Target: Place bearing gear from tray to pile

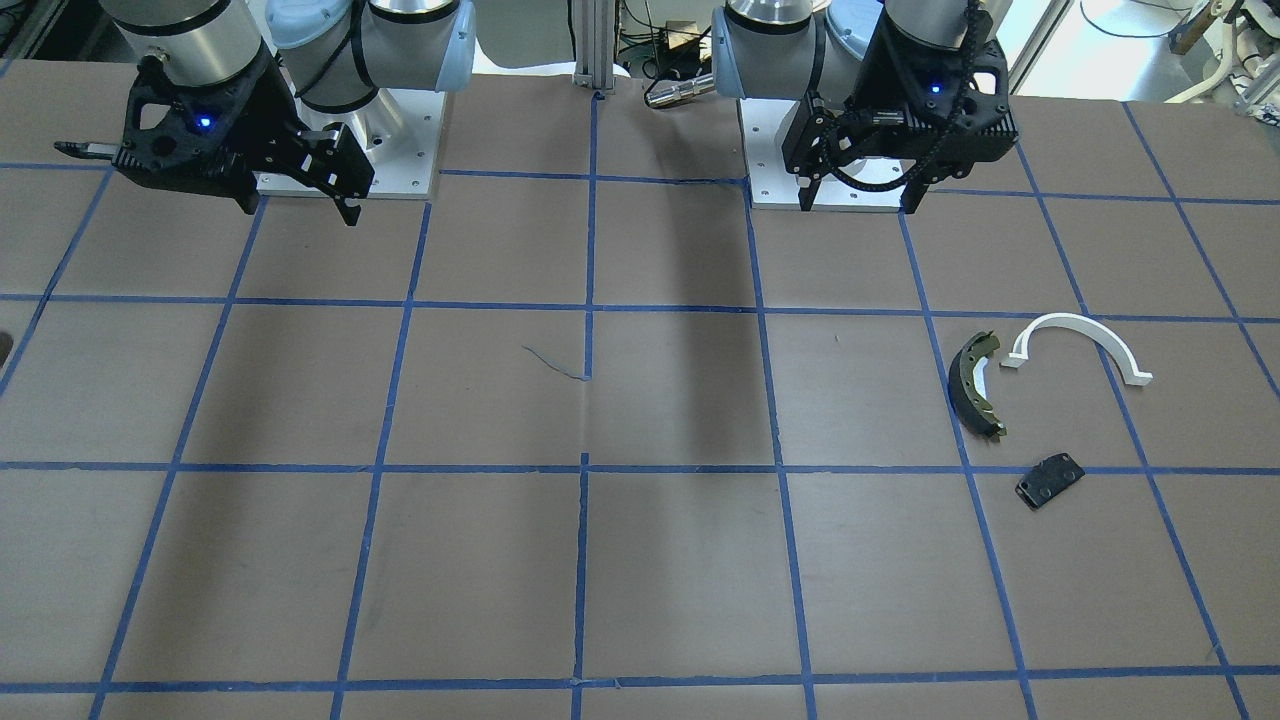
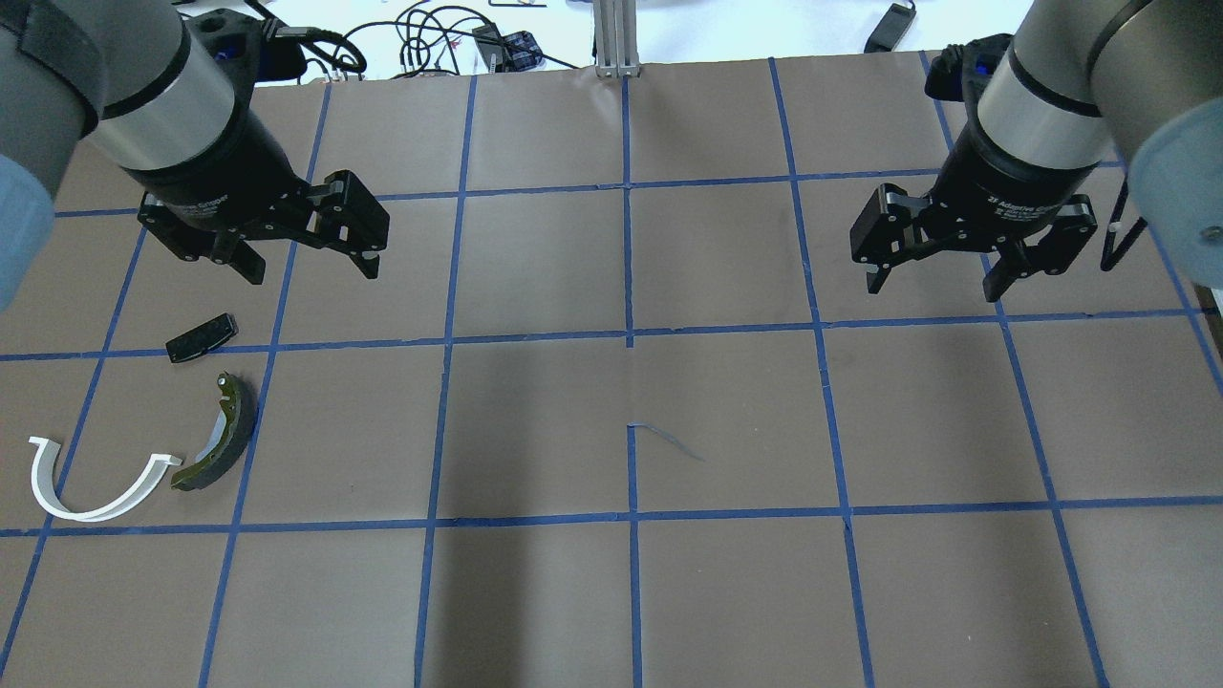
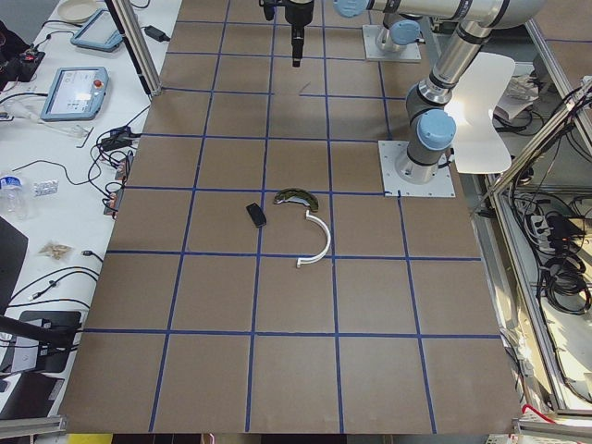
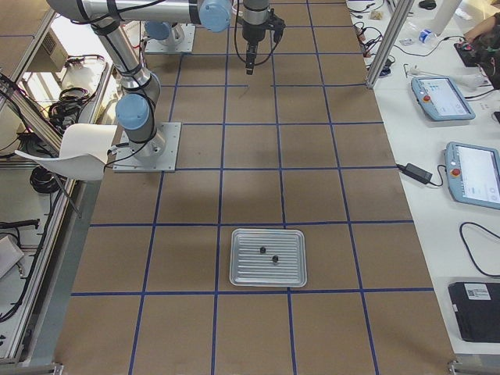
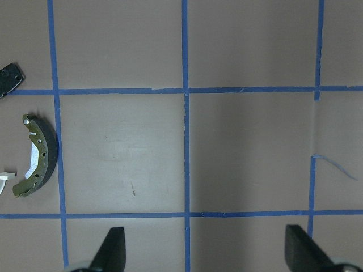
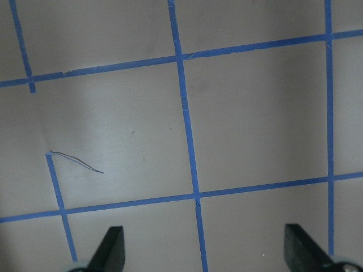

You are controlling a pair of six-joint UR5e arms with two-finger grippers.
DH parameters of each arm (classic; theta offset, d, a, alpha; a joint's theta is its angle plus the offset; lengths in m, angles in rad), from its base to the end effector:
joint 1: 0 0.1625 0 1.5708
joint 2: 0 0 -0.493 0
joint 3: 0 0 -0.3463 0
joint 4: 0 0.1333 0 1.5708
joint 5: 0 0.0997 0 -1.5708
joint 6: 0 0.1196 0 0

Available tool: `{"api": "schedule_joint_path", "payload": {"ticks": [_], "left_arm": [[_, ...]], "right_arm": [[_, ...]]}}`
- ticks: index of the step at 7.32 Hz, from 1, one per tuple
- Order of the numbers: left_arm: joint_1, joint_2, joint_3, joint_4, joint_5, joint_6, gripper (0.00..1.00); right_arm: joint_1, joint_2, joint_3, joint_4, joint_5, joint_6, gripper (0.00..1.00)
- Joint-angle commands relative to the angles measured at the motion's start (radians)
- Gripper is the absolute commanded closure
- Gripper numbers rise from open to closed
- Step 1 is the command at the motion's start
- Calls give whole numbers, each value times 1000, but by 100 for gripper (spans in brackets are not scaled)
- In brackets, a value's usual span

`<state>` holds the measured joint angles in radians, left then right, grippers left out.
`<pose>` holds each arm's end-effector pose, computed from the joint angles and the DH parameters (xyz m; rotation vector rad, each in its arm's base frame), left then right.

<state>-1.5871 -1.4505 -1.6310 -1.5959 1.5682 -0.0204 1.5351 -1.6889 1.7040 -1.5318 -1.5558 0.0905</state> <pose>-0.1400 -0.3881 0.5567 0.0064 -3.1379 0.0548 0.1214 -0.3858 0.5220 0.1978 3.1207 0.0852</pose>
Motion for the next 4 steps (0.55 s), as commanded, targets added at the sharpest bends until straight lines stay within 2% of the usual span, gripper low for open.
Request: {"api": "schedule_joint_path", "payload": {"ticks": [1, 4], "left_arm": [[-4, -2, -1, 1, 3, -1, 0], [-4, 1, 0, 1, 3, 0, 0]], "right_arm": [[0, -2, -1, 2, 0, 12, 0], [0, -2, 0, 12, -1, 11, 0]]}}
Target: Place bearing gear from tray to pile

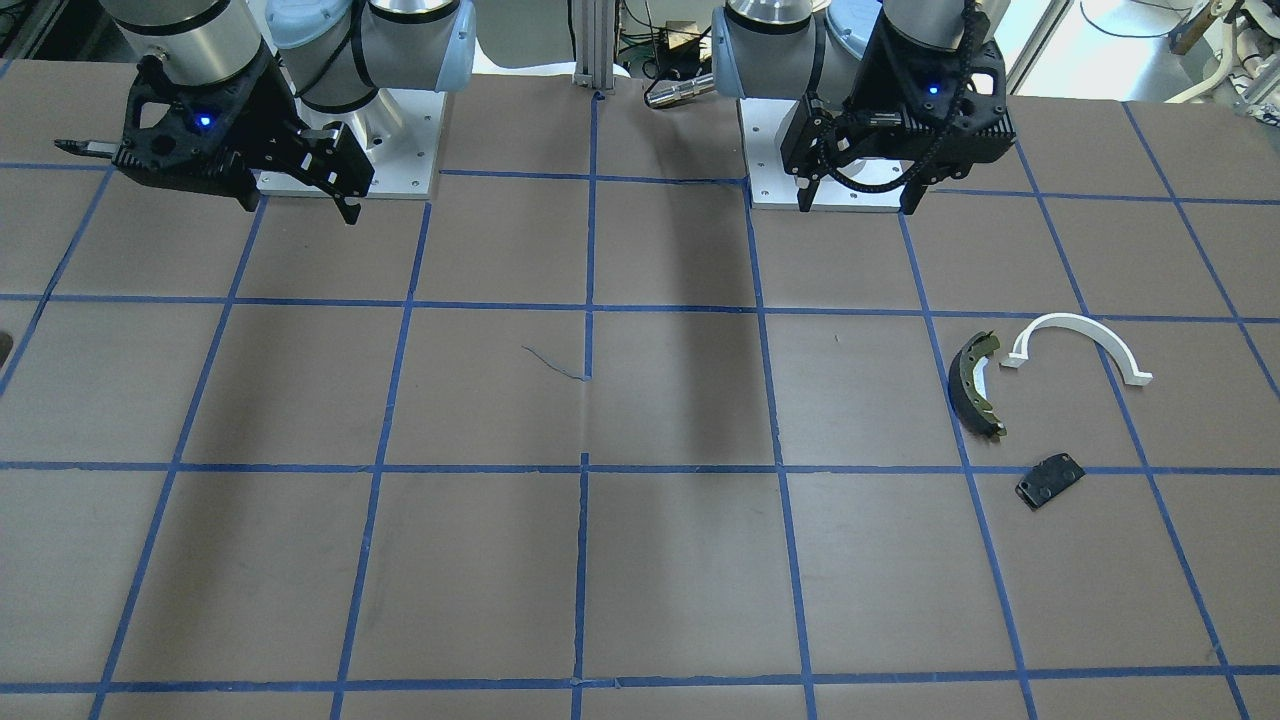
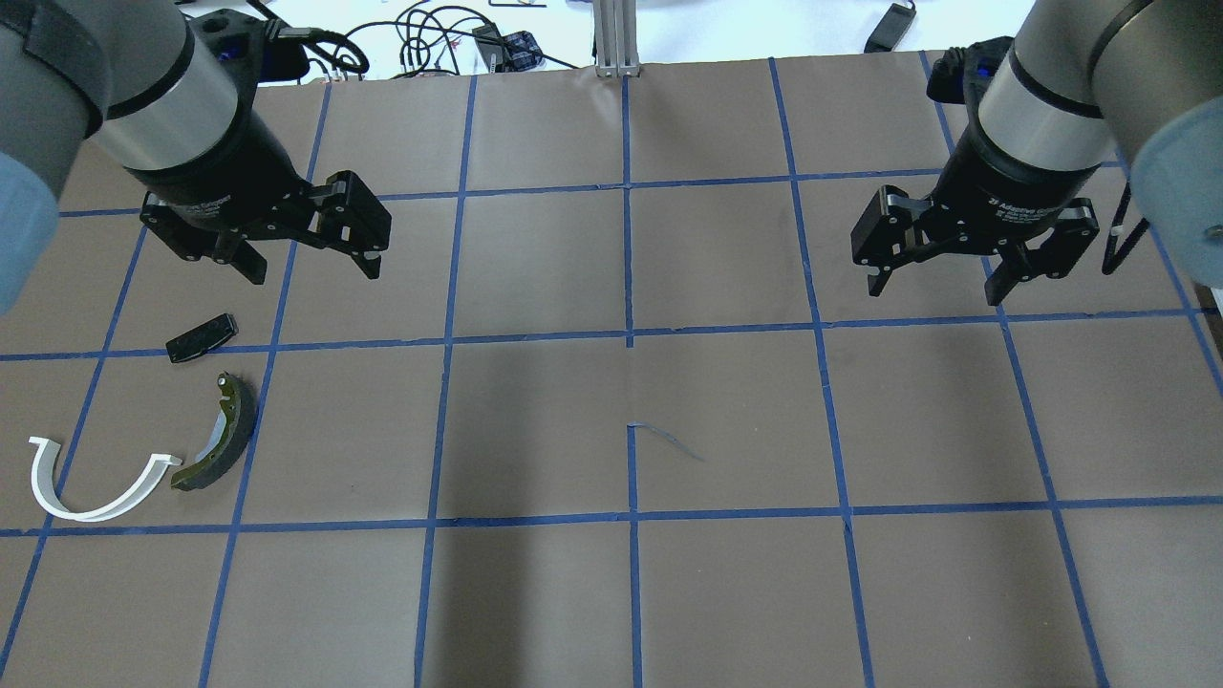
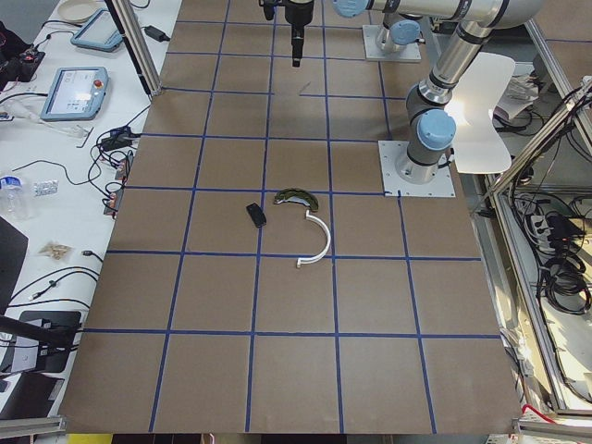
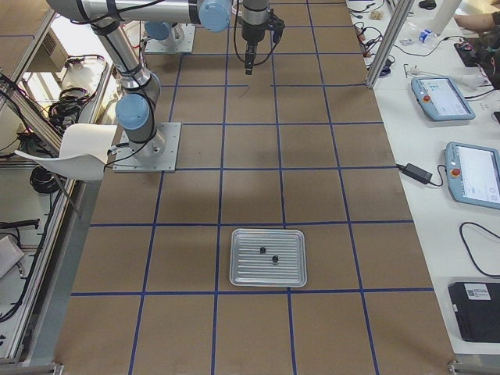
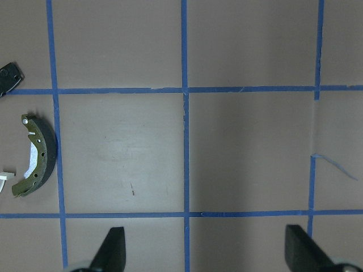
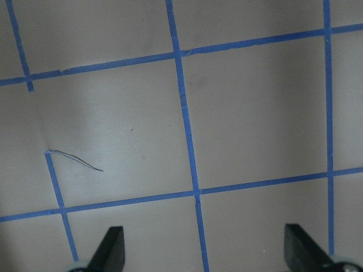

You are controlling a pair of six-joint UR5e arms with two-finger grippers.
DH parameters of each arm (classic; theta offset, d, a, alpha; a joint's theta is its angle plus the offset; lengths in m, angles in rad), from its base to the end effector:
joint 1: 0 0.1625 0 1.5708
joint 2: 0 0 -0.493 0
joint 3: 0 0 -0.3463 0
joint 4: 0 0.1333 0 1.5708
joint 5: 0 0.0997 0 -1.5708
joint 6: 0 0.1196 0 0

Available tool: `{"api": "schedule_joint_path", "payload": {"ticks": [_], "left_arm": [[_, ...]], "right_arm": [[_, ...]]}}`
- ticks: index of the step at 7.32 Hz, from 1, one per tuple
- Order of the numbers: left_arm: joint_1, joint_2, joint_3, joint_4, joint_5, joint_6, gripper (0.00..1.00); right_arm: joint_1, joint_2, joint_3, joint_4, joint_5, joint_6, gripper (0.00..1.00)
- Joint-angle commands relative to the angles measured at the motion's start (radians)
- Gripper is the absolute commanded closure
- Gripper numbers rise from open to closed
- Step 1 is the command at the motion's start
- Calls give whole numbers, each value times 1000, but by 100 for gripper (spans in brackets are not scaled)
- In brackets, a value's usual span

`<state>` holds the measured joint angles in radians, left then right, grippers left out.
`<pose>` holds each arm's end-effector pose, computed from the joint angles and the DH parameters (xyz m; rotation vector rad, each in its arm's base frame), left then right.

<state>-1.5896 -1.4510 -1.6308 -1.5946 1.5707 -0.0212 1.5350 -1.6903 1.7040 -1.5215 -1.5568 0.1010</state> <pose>-0.1406 -0.3881 0.5567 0.0038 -3.1403 0.0565 0.1213 -0.3841 0.5216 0.2145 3.1207 0.0992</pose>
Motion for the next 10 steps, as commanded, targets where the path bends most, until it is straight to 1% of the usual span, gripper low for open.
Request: {"api": "schedule_joint_path", "payload": {"ticks": [1, 2, 3, 5, 7, 8, 9, 10], "left_arm": [[-1, 4, 0, -1, -1, 1, 0], [-1, 4, 0, -1, -3, 1, 0], [0, 1, 0, 1, -1, 0, 0], [-1, 1, 0, 1, 0, 1, 0], [-1, 0, 0, 1, 0, 1, 0], [0, 0, 0, 1, 0, 1, 0], [0, 0, 0, 1, 0, 1, 0], [0, 0, 0, 1, 0, 1, 0]], "right_arm": [[1, 0, 0, 0, 0, -1, 0], [-15, 6, 2, -6, -17, -21, 0], [-54, 7, 2, 0, -90, -38, 0], [-158, 21, 14, -14, -101, -126, 0], [-293, 40, 14, -17, -95, -333, 0], [-346, 69, 13, -34, -97, -450, 0], [-396, 90, 13, -108, -110, -562, 0], [-445, 122, 13, -153, -120, -671, 0]]}}
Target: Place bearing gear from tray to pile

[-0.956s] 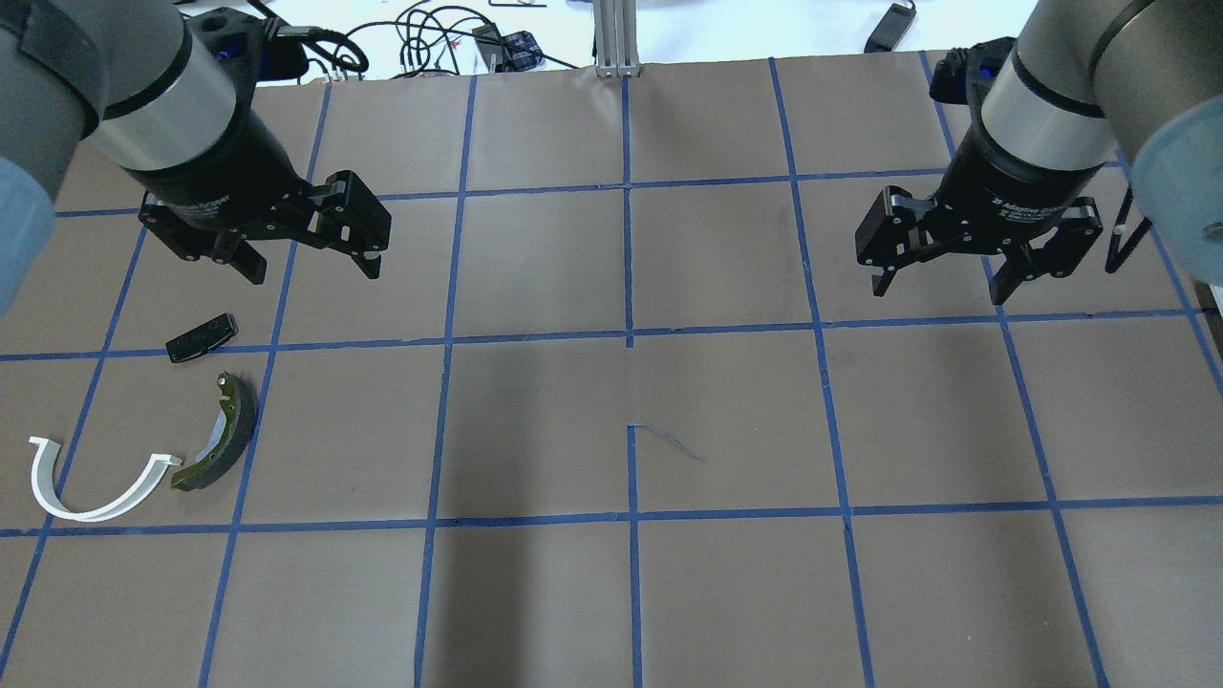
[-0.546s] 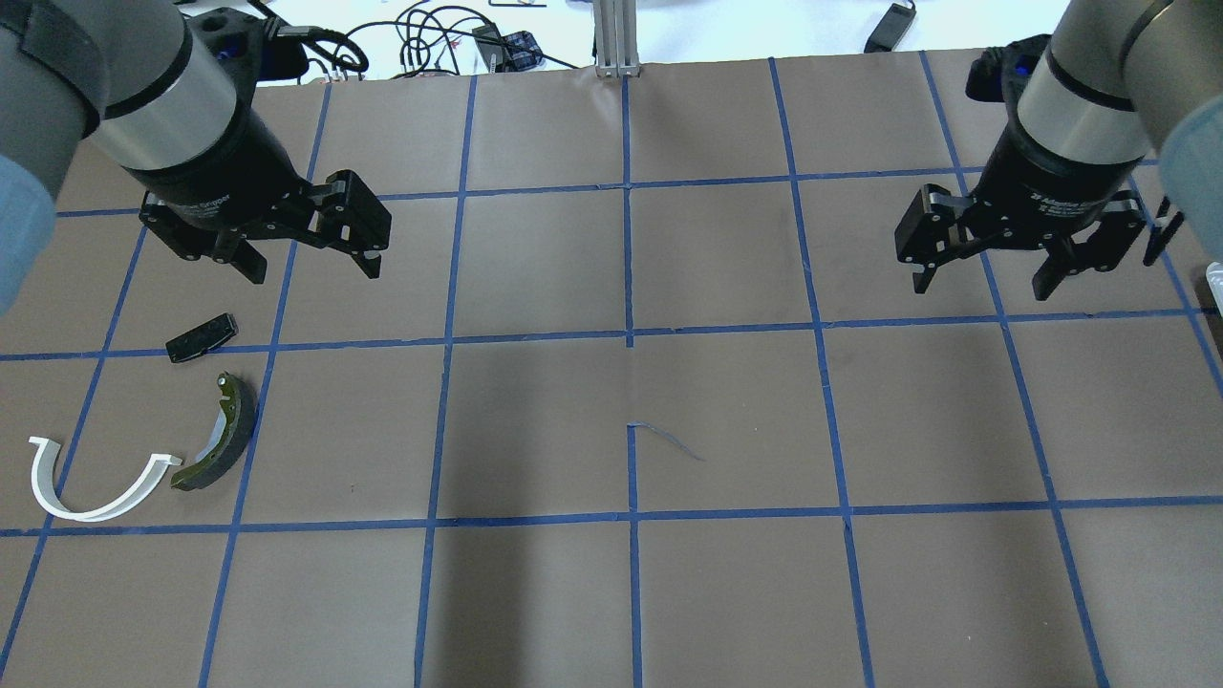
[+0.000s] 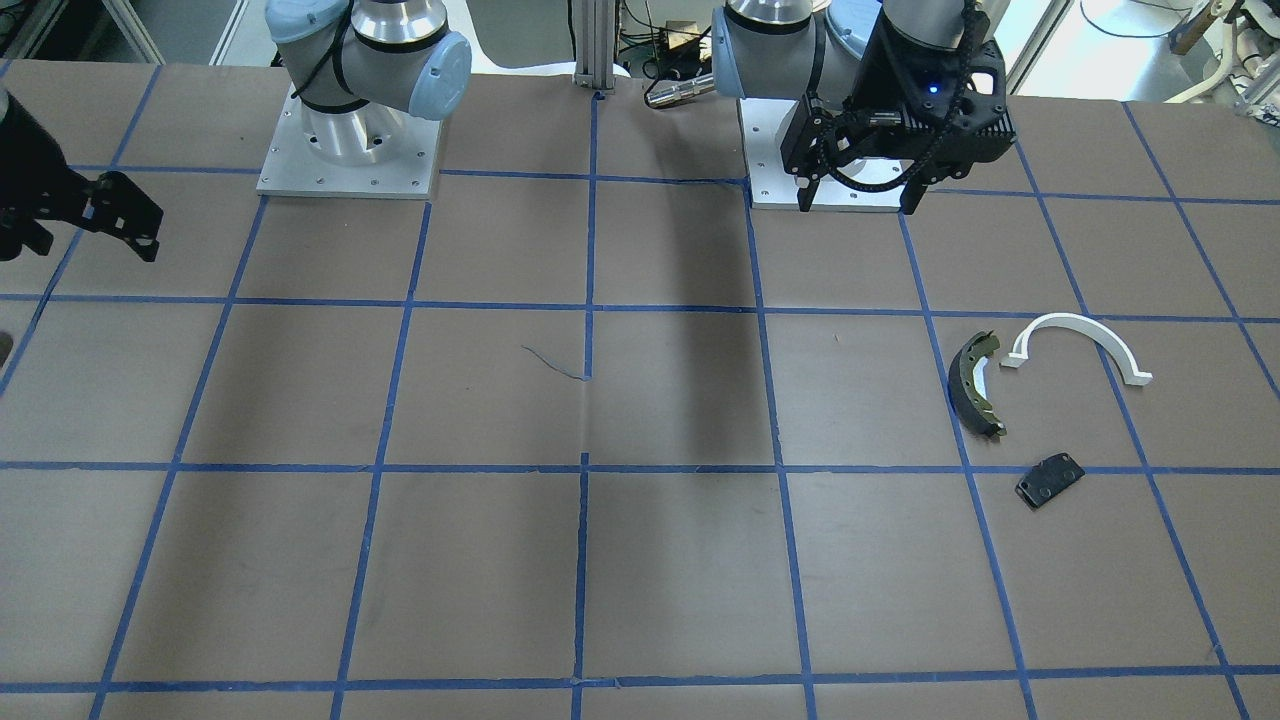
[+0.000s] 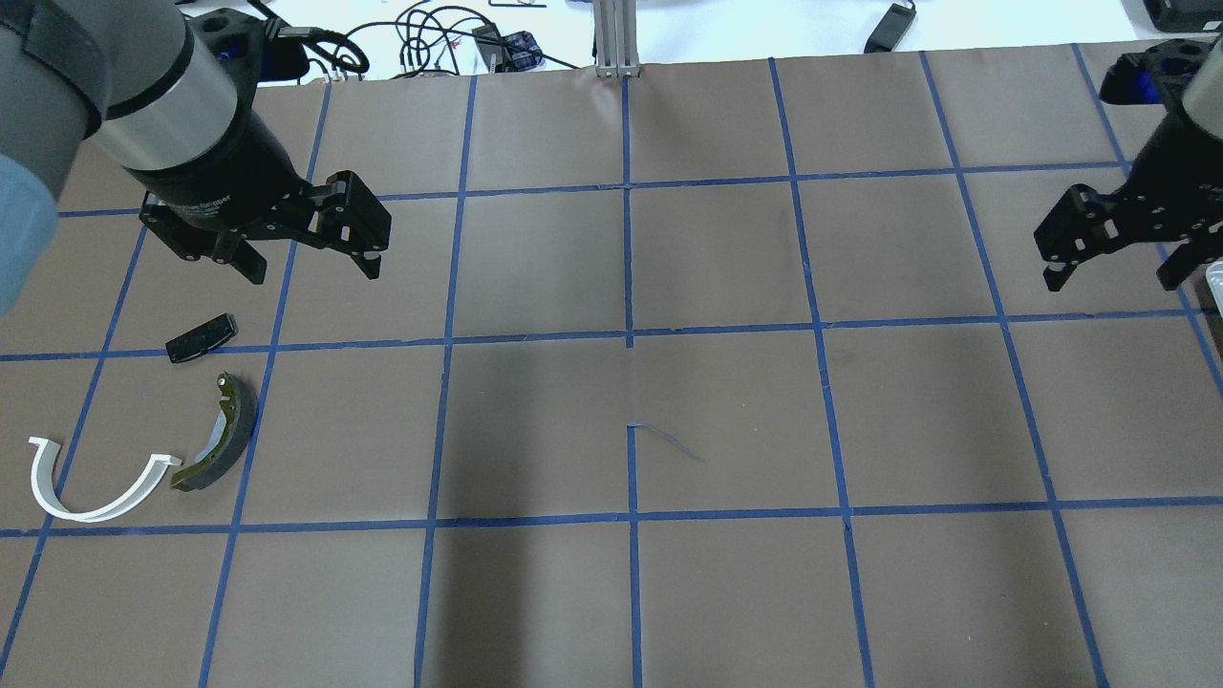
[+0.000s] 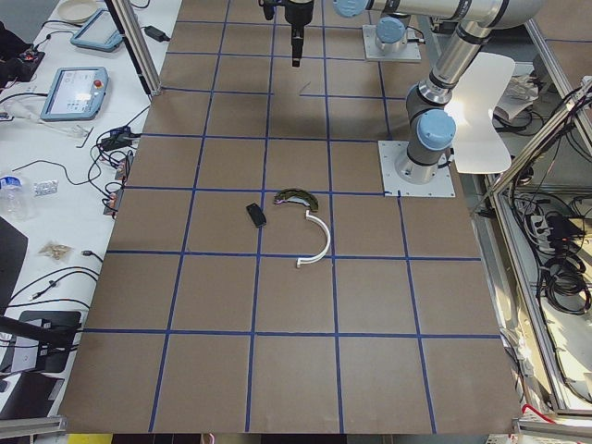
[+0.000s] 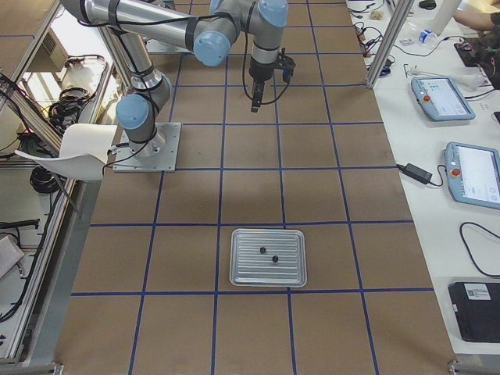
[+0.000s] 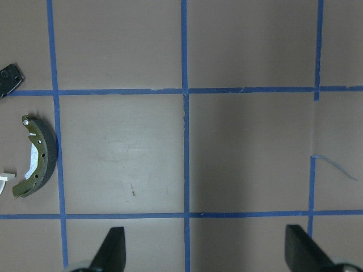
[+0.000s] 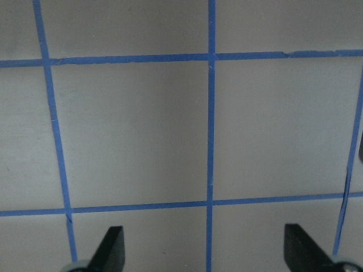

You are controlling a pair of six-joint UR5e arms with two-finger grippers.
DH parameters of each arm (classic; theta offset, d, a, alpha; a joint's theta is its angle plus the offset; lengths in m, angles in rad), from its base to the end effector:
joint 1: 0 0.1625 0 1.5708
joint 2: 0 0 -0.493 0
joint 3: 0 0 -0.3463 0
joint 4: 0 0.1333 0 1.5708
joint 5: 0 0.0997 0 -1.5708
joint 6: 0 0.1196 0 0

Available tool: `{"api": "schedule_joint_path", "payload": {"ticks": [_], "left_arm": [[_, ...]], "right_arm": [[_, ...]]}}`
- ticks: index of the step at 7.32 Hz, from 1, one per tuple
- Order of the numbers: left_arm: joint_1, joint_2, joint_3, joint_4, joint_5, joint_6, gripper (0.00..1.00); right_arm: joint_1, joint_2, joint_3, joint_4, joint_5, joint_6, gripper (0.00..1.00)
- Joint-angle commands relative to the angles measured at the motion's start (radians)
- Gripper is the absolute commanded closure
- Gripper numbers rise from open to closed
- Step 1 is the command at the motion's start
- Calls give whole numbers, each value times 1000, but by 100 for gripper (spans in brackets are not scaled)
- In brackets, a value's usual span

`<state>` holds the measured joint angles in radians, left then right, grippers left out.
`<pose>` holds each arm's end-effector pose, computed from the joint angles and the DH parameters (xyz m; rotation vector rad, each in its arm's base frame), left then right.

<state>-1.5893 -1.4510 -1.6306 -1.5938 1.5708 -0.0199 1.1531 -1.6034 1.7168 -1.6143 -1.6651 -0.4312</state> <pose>-0.1405 -0.3883 0.5569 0.0022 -3.1404 0.0581 -0.0585 -0.4326 0.4903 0.0259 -3.0803 -0.1580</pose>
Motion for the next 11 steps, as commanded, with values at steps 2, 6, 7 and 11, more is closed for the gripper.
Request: {"api": "schedule_joint_path", "payload": {"ticks": [2, 6, 7, 11], "left_arm": [[0, 0, 0, 0, 0, 0, 0], [0, 0, 2, 0, 0, 0, 0], [0, 0, 2, 0, 0, 0, 0], [0, 1, 2, 0, 0, 0, 0]], "right_arm": [[-198, 142, -6, -235, -8, -420, 0], [-338, 301, -28, -433, -7, -719, 0], [-378, 342, -34, -449, -2, -778, 0], [-427, 494, -72, -538, 7, -932, 3]]}}
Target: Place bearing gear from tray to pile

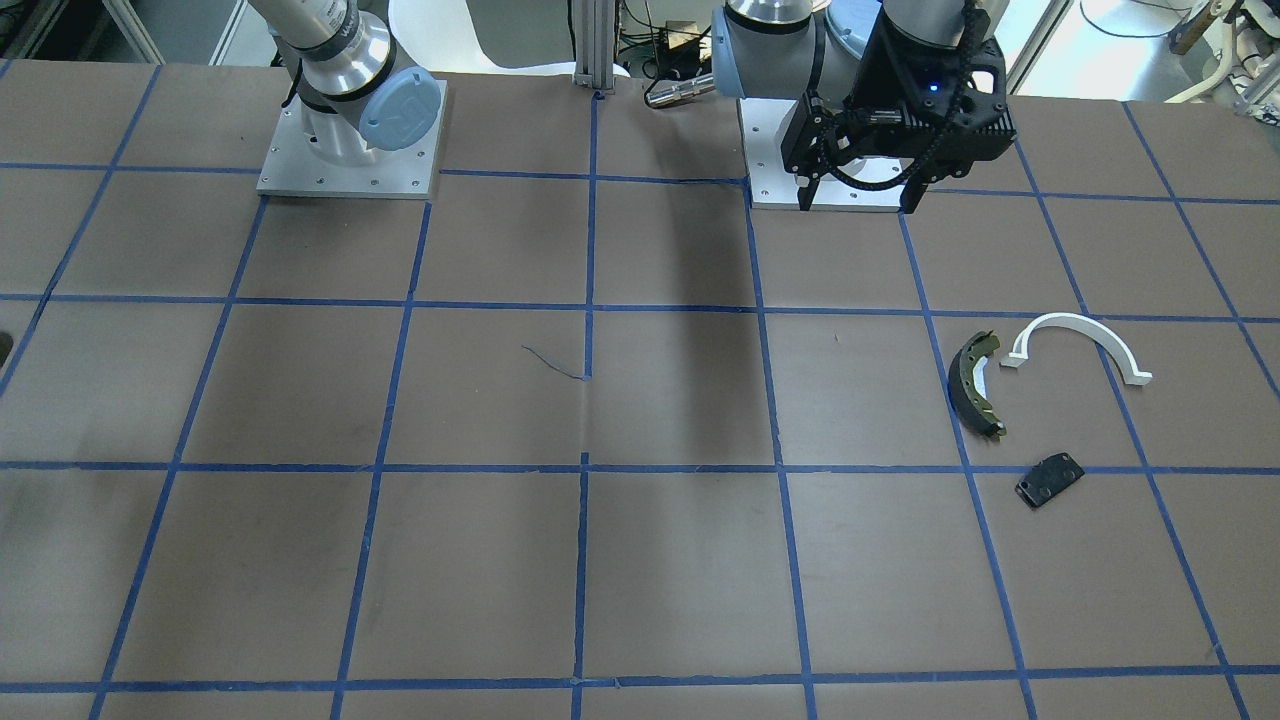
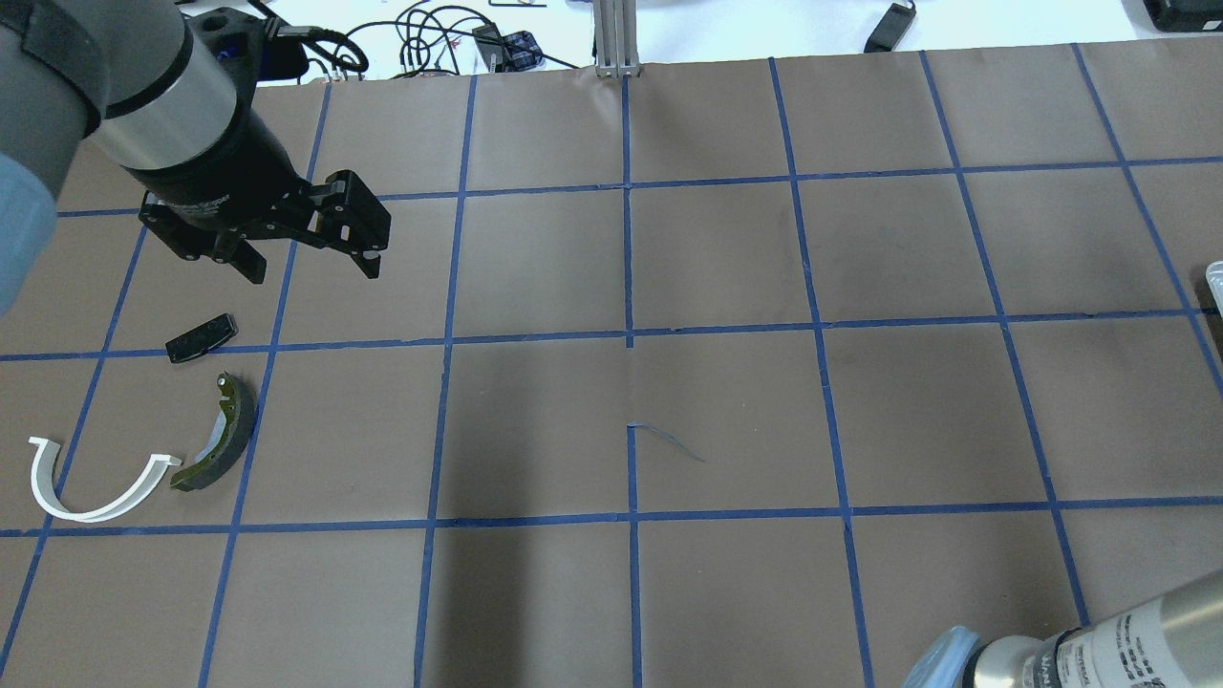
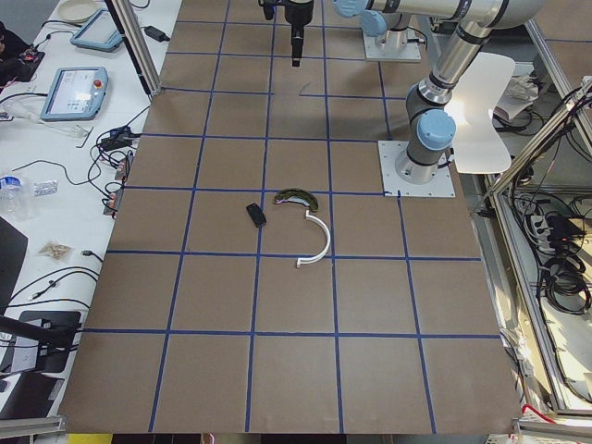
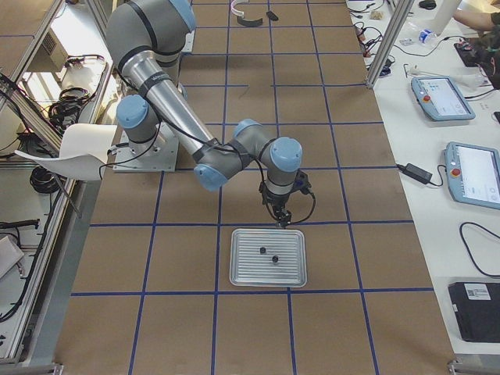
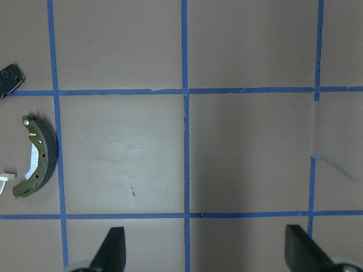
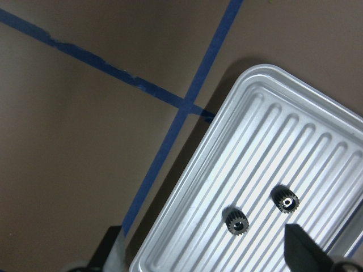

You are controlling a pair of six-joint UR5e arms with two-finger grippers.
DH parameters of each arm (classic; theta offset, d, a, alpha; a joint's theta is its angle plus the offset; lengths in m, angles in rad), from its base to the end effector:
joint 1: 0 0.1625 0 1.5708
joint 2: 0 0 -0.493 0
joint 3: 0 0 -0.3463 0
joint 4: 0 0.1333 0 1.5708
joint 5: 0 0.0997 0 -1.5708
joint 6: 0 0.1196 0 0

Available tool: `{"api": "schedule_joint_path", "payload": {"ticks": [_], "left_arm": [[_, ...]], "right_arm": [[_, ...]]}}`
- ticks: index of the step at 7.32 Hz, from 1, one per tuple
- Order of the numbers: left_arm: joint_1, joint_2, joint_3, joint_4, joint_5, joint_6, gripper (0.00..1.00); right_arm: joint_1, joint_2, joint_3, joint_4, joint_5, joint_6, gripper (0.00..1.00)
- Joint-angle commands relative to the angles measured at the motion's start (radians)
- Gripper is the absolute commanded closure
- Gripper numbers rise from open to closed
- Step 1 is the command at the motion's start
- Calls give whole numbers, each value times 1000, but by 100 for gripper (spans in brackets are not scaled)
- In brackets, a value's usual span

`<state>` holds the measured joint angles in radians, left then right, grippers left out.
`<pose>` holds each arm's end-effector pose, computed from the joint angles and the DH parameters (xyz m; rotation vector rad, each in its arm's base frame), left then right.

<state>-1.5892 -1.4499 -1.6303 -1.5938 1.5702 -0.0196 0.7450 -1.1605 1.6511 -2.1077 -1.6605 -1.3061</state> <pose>-0.1405 -0.3879 0.5575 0.0019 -3.1397 0.0602 -0.3632 -0.5018 0.3370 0.7239 -2.9696 -0.0858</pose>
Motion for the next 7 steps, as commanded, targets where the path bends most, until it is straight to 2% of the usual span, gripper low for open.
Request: {"api": "schedule_joint_path", "payload": {"ticks": [1, 4, 6, 7], "left_arm": [[0, 0, 0, 0, -1, 0, 0], [0, 3, 0, 0, -1, 1, 0], [0, 3, 0, 0, -1, 1, 0], [0, 2, 0, 0, -2, 1, 0]], "right_arm": [[-41, 88, -13, -44, 4, -88, 4], [-65, 133, -13, -84, 8, -134, 11], [-82, 148, -13, -86, 8, -153, 11], [-82, 148, -8, -86, 7, -154, 16]]}}
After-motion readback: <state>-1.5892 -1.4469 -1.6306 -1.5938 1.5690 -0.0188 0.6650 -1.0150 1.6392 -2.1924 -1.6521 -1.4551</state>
